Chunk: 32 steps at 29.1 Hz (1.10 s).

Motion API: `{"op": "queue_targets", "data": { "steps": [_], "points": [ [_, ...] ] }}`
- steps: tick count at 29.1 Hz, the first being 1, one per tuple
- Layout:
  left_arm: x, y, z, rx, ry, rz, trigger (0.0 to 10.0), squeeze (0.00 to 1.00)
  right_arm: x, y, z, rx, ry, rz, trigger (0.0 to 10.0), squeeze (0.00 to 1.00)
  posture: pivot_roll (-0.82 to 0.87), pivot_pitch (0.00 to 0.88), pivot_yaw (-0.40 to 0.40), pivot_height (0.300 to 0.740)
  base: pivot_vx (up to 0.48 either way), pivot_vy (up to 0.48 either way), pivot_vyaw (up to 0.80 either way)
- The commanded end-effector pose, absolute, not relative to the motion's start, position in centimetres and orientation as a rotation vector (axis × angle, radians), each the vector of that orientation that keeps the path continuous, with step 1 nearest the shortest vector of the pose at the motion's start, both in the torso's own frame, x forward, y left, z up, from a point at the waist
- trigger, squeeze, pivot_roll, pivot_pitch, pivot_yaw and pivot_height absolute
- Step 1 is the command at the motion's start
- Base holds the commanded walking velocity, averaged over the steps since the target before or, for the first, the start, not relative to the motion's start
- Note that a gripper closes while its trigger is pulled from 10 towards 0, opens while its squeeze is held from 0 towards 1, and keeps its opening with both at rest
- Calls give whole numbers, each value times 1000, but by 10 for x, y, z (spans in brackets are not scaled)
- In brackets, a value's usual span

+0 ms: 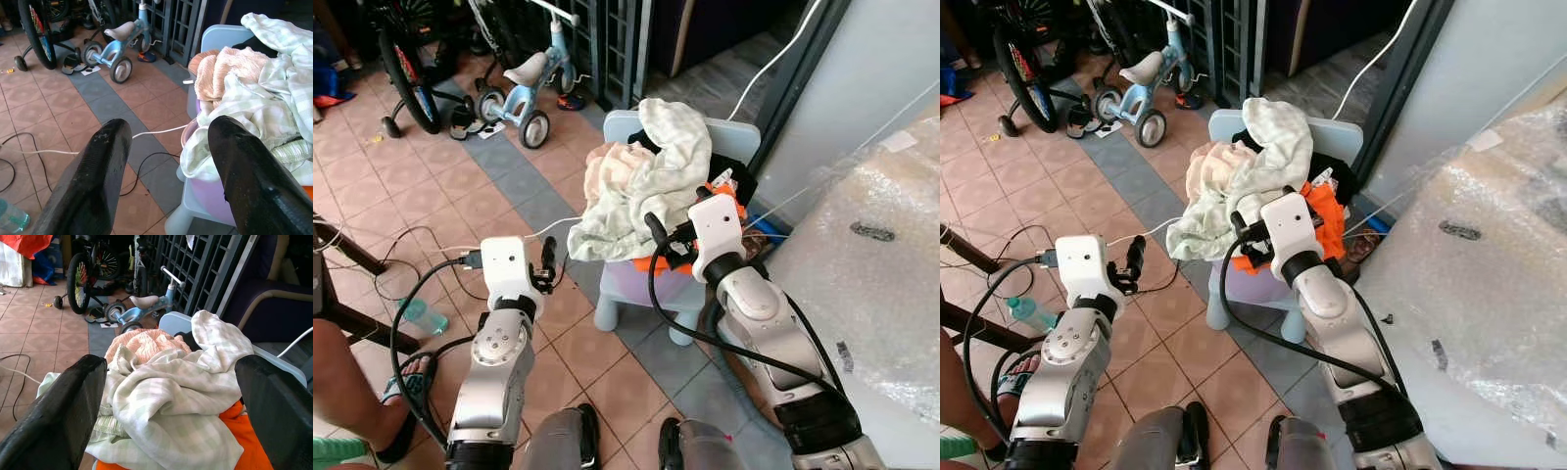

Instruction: Clothes washing

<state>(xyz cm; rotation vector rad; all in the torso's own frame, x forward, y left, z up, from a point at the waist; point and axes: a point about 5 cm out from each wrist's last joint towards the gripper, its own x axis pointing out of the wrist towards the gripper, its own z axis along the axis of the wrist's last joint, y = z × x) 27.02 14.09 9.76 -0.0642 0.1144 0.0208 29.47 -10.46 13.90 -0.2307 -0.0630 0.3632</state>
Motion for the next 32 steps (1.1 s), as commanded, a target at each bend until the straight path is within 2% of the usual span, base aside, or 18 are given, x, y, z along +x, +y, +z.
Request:
{"op": "queue_targets", "data": {
  "steps": [1, 9, 15, 21, 23, 24, 26, 29, 32],
  "points": [
    [268, 142, 98, -63, 111, 30, 10000, 0, 293, -116, 138, -229, -64, 311, 10000, 0, -1, 166, 28, 740, 465, 0, 0],
    [265, 152, 93, -20, 139, 50, 10000, 0, 288, -156, 125, -192, 48, 197, 10000, 0, -9, 172, 53, 740, 423, 75, 0],
    [264, 152, 94, -22, 142, 39, 10000, 0, 286, -175, 122, -222, 108, 228, 10000, 0, -13, 180, 60, 740, 361, 291, 0],
    [263, 150, 93, -35, 163, 32, 10000, 0, 285, -173, 116, -209, 150, 219, 10000, 0, 4, 177, 41, 740, 48, 41, 0],
    [263, 149, 93, -43, 180, 24, 10000, 0, 282, -168, 106, -164, 223, 252, 10000, 0, 11, 174, 38, 740, 0, 0, 0],
    [260, 152, 94, -7, 194, 44, 10000, 0, 278, -163, 94, -72, 317, 267, 10000, 0, 15, 176, 41, 740, 0, 0, 0],
    [256, 154, 94, 10, 200, 38, 10000, 0, 274, -160, 90, -9, 343, 287, 10000, 0, 17, 178, 43, 740, 0, 0, 0],
    [245, 161, 92, 23, 202, 3, 10000, 0, 269, -145, 100, 17, 273, 422, 10000, 0, 14, 181, 54, 740, 0, 0, 0],
    [240, 167, 88, 36, 221, 19, 10000, 0, 268, -142, 102, 13, 259, 454, 10000, 0, 15, 182, 59, 740, 0, 0, 0]
  ]
}}
